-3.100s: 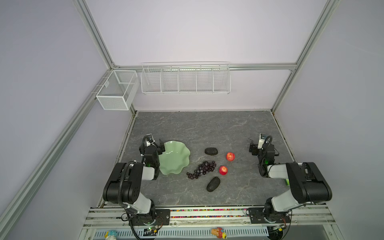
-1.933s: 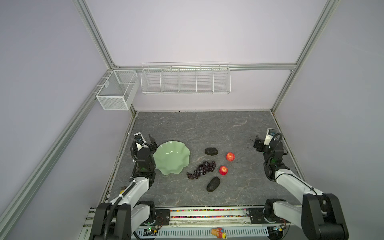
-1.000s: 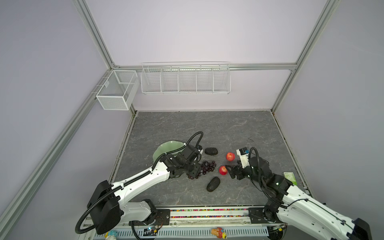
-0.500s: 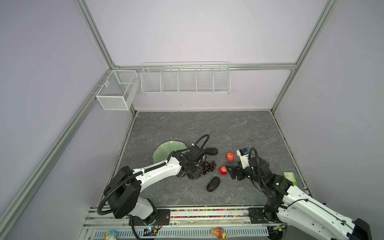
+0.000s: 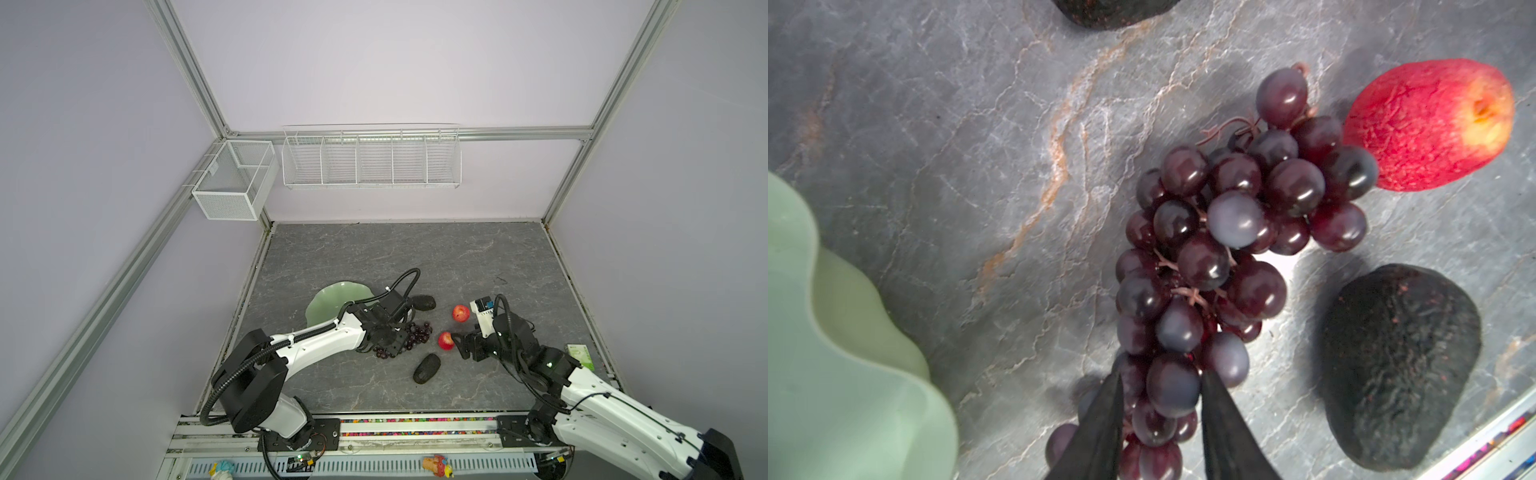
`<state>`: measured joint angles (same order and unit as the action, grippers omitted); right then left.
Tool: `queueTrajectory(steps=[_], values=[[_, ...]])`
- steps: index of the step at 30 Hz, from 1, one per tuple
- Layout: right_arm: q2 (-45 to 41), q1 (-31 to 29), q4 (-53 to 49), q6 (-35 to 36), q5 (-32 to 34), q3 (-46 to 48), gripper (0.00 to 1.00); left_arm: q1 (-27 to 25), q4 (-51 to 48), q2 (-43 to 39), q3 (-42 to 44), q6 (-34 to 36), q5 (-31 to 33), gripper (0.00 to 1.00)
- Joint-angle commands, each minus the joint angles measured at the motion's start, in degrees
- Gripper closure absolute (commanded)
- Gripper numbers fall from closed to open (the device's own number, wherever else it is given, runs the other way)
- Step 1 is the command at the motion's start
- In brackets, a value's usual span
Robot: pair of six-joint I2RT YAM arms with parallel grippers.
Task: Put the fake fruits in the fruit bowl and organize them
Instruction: 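Grasp the purple grapes with the left gripper and lift them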
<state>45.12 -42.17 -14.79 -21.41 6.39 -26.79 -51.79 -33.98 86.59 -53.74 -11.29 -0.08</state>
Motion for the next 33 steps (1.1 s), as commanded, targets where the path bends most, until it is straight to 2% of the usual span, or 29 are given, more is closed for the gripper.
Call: queueTrajectory(steps=[1, 5, 16, 21, 26, 30, 33], values=[[0.21, -0.42, 0.81, 0.64, 0.73, -0.82, 0.12, -0.17, 0.58, 1.62, -1.4, 1.03, -0.97, 0.68], [0.15, -0.39, 0.9, 0.83, 0.9, -0.63, 0.12, -0.15, 0.69, 3.13, -1.91, 1.16, -1.06, 0.74], [1.57, -0.41, 1.73, 1.35, 0.55, -1.21, 0.12, -0.16, 0.17, 0.46, -3.13, 2.28, -1.27, 0.88], [1.92, -0.39, 2.12, 1.82, 0.26, -2.2, 0.12, -0.18, -1.73, -3.21, -5.07, 2.16, -0.54, 0.89], [3.43, -0.37, 3.51, 2.45, -0.12, -3.48, 0.12, -0.11, -4.89, -6.99, -8.28, 1.15, 4.16, 0.89], [6.22, -0.37, 4.95, 3.8, -3.27, -6.15, 0.12, 0.7, -7.06, -10.42, -10.28, 1.27, 7.73, 0.88], [9.25, -0.62, 6.52, 5.38, -6.62, -8.71, 0.12, 3.5, -9.02, -13.28, -11.41, 1.01, 8.66, 0.89]])
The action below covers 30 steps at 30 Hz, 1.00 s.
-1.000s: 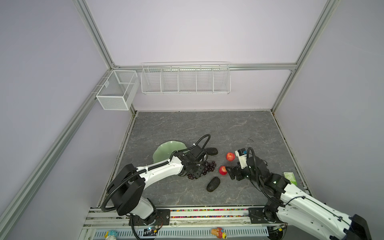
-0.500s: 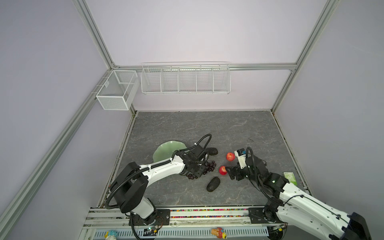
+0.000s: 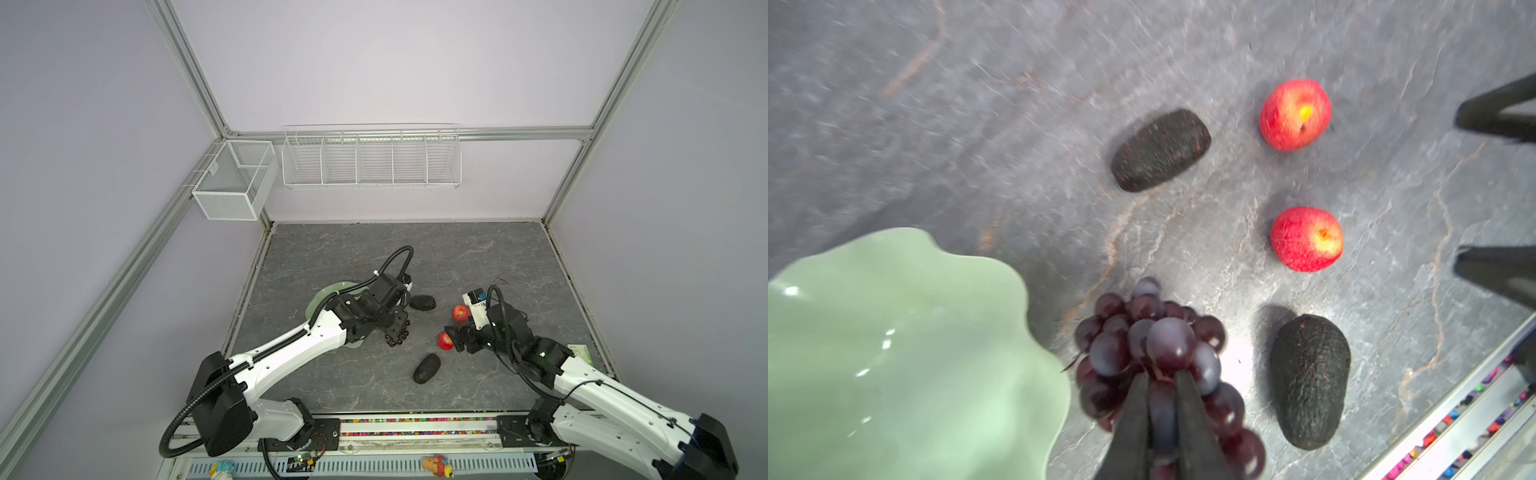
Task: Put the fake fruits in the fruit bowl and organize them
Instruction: 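Grasp the purple grapes with the left gripper and lift them, then carry the grapes over the green bowl and release them with the left gripper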
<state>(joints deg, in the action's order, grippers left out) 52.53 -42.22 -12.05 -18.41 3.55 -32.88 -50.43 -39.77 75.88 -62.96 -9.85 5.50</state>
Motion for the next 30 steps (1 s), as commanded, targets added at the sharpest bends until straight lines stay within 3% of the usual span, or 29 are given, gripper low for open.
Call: queueTrajectory(steps=[1, 9, 14, 21, 26, 30], values=[[2.86, -0.58, 4.61, 2.75, -4.8, -3.24, 0.12, 3.24, -3.92, -3.82, -2.34, -0.5, 3.67, 0.89], [11.09, -2.22, 10.55, 3.55, -8.91, -6.47, 0.12, 11.57, -3.8, -15.12, -0.14, -0.26, 8.41, 0.9], [16.85, -3.36, 13.43, 3.52, -10.27, -7.37, 0.12, 19.22, -3.67, -15.29, 2.5, -1.03, 9.16, 0.93], [22.52, -5.11, 15.97, 2.64, -11.38, -8.76, 0.12, 25.01, 1.47, -8.32, 7.05, -1.66, 7.51, 0.92], [24.88, -5.8, 16.17, 2.61, -11.46, -9.65, 0.12, 25.41, 4.11, -0.67, 7.44, -4.55, 4.68, 0.91], [25.06, -6.11, 15.88, 2.68, -11.21, -9.86, 0.12, 25.47, 0.06, 5.54, 4.51, -7.25, 4.61, 0.91]])
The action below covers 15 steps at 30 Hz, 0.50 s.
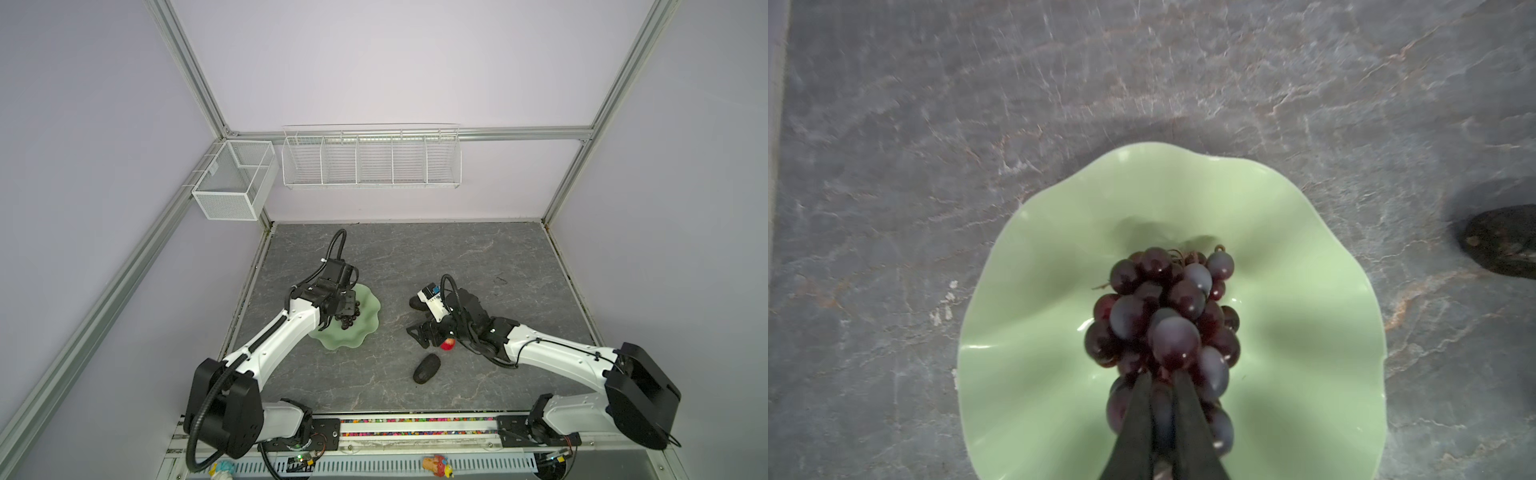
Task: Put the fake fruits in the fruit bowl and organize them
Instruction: 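Carry the grapes over the green bowl and release them with the left gripper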
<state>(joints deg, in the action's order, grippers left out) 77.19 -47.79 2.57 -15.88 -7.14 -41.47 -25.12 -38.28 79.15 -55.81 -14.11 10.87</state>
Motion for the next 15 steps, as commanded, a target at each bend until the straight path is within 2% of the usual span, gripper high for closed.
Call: queueTrajectory(steps=[1, 2, 6, 9, 12, 15], values=[[0.31, -0.5, 1.04, 0.26, -0.43, -1.24, 0.12, 0.16, -1.95, 3.22, -2.85, -3.54, -0.79, 0.9], [0.2, -0.54, 0.87, 0.33, -0.31, -1.22, 0.12, 0.16, -2.0, 3.49, -2.69, -3.85, -0.94, 0.89], [-0.67, -0.55, 0.12, 0.67, 0.75, -0.81, 0.12, 0.16, -0.64, 1.68, -1.31, -4.8, -2.39, 0.72], [-1.44, -0.57, -0.33, 1.02, 1.4, -0.47, 0.12, 0.16, -0.93, -0.09, -1.15, -5.32, -2.93, 0.64], [-1.86, -0.62, -0.38, 1.11, 1.77, -0.19, 0.12, 0.16, -1.68, -1.23, -1.58, -5.2, -4.18, 0.61], [-2.41, -0.58, -0.29, 1.2, 2.01, 0.07, 0.12, 0.16, -0.94, -2.42, -2.09, -3.73, -9.17, 0.6]])
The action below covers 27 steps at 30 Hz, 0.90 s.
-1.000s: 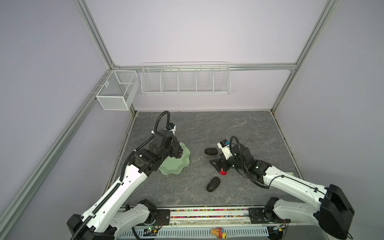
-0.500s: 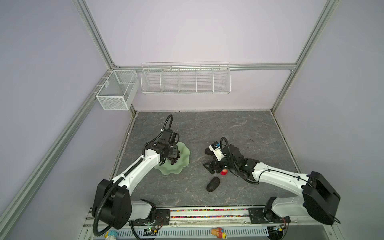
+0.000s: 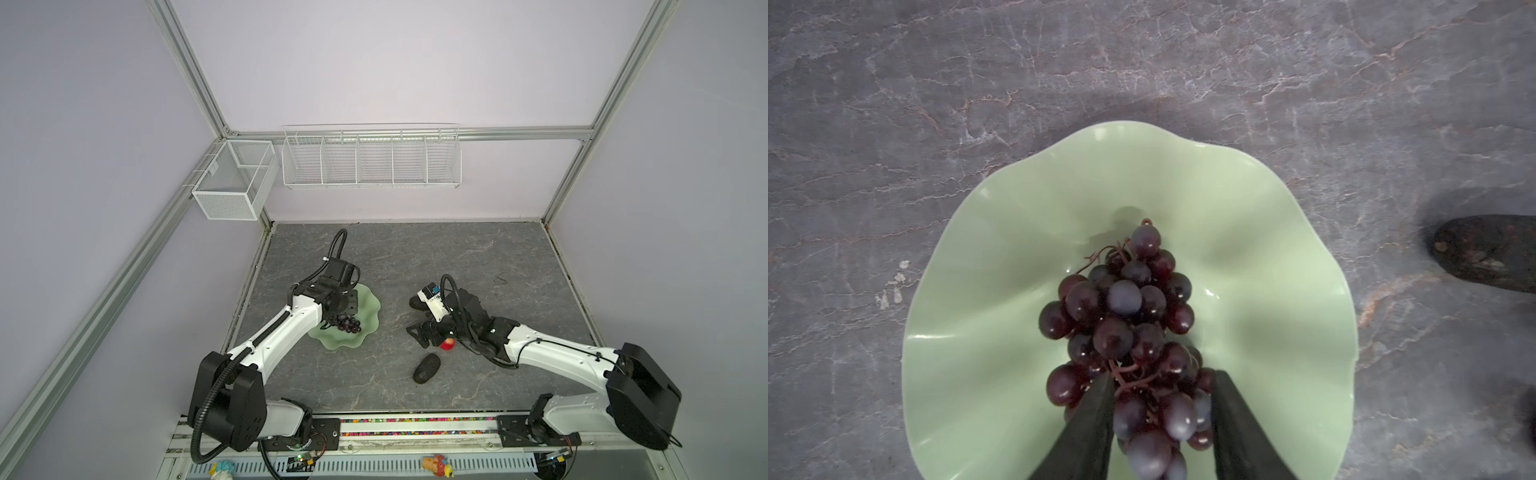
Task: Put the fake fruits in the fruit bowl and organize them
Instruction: 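Carry the grapes over the green bowl and release them with the left gripper, then move the left gripper to the avocado farther from the robot and grasp it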
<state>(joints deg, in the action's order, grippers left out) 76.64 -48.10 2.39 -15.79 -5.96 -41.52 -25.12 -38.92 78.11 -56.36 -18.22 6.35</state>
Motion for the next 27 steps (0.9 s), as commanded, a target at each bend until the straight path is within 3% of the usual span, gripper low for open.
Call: queueTrajectory(steps=[1, 3, 6, 13, 19, 27], values=[[-2.29, -0.28, -0.27, 1.12, 1.16, 0.31, 0.12, -0.12, 0.41, -1.72, -1.76, -0.06, -6.58, 0.6], [-3.73, -0.21, -0.48, 0.83, 2.58, 1.26, 0.12, -1.89, 3.12, -1.82, -2.22, -0.82, -9.7, 0.6], [-6.92, 0.69, -1.6, -1.1, 6.54, 4.02, 0.12, -7.94, 4.91, 1.33, -5.7, -0.73, -9.45, 0.57], [-16.73, 6.19, -9.49, -4.5, 8.48, 9.45, 0.11, -17.13, 4.25, 18.55, -20.07, 4.71, -11.12, 0.49], [-26.46, 10.38, -14.85, -5.97, 9.14, 13.66, 0.11, -18.27, -0.48, 31.48, -30.85, 15.53, -13.92, 0.36], [-29.48, 10.91, -16.27, -6.04, 9.92, 14.51, 0.11, -18.73, -1.96, 37.06, -35.25, 25.54, -15.09, 0.31]])
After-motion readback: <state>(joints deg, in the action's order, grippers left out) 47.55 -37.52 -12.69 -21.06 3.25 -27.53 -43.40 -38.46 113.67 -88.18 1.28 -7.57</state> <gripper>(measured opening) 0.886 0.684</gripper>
